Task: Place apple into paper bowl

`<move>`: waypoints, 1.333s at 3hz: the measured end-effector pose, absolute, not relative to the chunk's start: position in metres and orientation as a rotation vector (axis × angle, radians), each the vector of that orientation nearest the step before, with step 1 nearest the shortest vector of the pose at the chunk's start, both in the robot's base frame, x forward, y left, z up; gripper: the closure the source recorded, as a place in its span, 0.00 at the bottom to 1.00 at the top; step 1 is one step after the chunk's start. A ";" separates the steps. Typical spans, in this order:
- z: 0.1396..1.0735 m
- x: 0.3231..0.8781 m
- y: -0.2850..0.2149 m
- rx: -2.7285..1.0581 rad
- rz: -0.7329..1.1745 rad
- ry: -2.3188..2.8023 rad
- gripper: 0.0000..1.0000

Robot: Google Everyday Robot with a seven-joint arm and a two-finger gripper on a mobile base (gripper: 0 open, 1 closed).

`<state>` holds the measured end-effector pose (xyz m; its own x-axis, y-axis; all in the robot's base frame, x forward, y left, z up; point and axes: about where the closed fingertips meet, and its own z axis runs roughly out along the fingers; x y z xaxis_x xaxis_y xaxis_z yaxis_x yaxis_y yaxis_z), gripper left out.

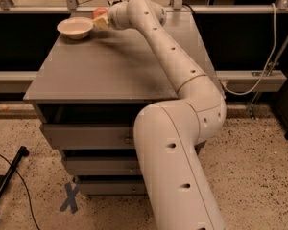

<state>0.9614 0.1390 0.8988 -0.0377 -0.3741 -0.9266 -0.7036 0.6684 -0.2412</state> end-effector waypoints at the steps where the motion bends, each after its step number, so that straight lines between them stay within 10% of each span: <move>1: 0.919 0.957 0.147 -0.901 0.339 1.602 1.00; 4: 0.922 0.929 0.202 -0.964 0.461 1.588 0.98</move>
Offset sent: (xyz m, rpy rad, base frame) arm -0.0257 0.0238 0.0581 0.0598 -0.0854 0.0661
